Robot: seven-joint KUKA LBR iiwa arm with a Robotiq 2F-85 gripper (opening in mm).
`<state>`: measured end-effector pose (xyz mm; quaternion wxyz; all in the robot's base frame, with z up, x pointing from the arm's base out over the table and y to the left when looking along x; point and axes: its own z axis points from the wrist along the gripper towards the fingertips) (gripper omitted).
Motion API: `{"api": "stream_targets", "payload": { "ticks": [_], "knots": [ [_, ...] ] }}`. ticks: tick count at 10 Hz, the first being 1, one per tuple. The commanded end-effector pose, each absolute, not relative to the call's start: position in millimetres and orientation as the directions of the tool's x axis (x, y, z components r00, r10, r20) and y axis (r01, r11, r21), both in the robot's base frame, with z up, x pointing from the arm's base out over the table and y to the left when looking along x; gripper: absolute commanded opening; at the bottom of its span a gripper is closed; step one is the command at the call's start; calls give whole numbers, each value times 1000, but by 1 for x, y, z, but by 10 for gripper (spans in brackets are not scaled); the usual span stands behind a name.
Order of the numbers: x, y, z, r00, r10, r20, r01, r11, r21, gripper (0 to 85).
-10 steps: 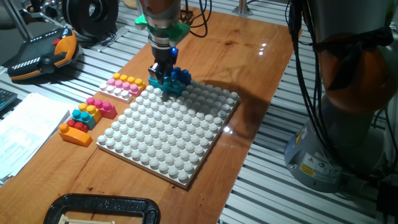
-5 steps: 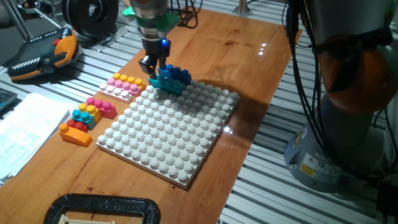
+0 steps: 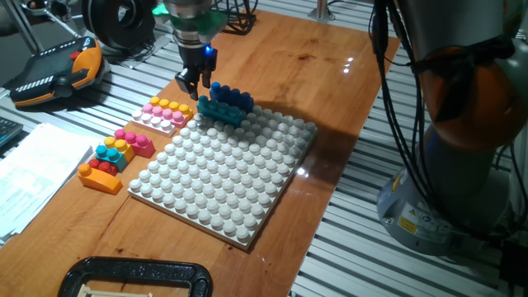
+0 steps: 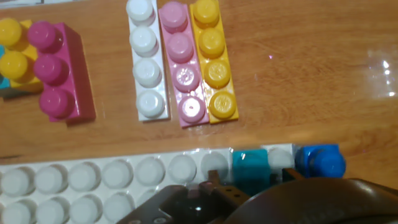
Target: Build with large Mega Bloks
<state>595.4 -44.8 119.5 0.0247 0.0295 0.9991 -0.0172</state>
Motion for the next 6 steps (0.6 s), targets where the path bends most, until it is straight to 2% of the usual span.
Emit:
{"api": "stream_targets", "payload": {
  "ticks": [1, 6],
  "knots": [
    [595, -45, 120, -997, 57, -47, 59, 997, -39, 510],
    [595, -45, 120, -997, 80, -19, 81, 996, -38, 510]
  ]
}}
